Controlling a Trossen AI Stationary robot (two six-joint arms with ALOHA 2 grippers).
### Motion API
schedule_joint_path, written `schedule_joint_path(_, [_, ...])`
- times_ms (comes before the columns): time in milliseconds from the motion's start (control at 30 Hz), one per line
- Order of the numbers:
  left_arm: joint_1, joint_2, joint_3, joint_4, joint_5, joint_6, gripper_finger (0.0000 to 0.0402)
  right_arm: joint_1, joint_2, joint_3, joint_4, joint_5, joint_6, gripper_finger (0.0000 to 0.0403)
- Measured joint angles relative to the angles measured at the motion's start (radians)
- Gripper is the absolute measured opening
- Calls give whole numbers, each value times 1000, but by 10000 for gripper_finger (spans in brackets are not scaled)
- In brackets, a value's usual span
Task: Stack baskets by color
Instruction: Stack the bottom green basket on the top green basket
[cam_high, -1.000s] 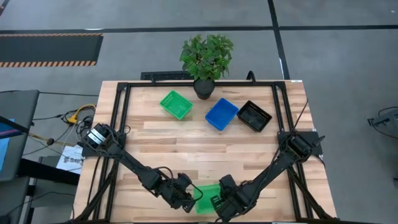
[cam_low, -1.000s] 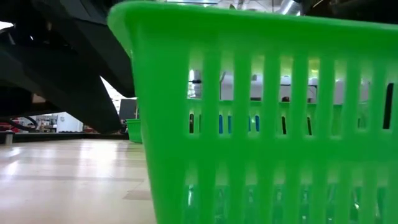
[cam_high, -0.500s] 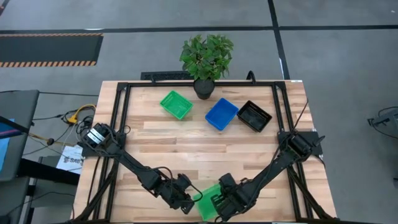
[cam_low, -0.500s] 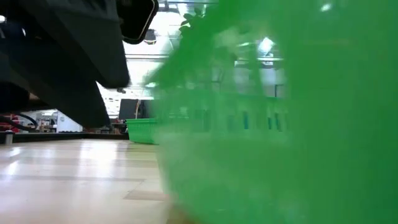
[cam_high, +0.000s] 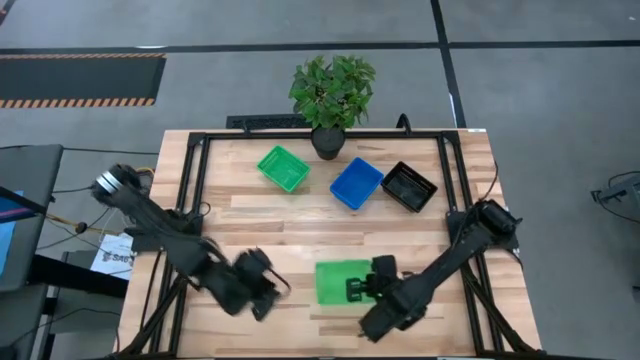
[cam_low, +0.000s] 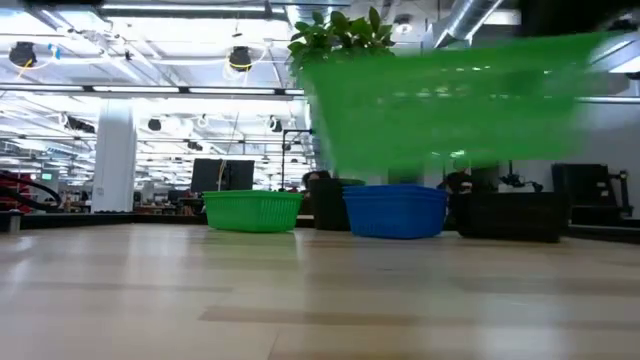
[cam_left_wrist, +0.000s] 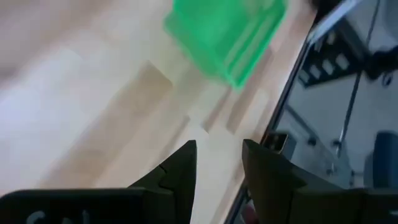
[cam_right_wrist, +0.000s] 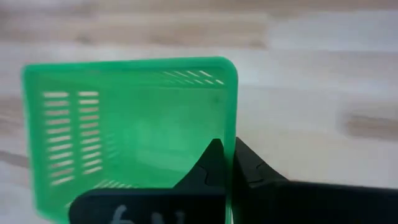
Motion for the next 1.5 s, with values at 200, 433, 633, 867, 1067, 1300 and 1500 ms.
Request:
schedule_joint_path(200, [-72,-272,0,-146,-258,-9,116,-106,-3,0,228,170,-27,5])
schedule_joint_path(433, [-132,-492,0,-210,-457,63,116,-316,-3,0,587,192,-342,5])
schedule_joint_path(633, [-133,-621,0,-274,-471,175,116,-497,-3,0,794,149,-543,5])
schedule_joint_path(867, [-133,-784,0,-304,-589,276,116,-657,-2,0,991,59,-635,4])
schedule_joint_path(1067, [-133,-890,0,-358,-696,302,116,-746,40,4,1105,26,-655,4])
schedule_joint_path(1300, [-132,-942,0,-386,-772,293,116,-770,95,0,1125,22,-606,4])
schedule_joint_path(1500, [-132,-960,1,-387,-818,317,116,-817,95,0,1114,26,-608,5])
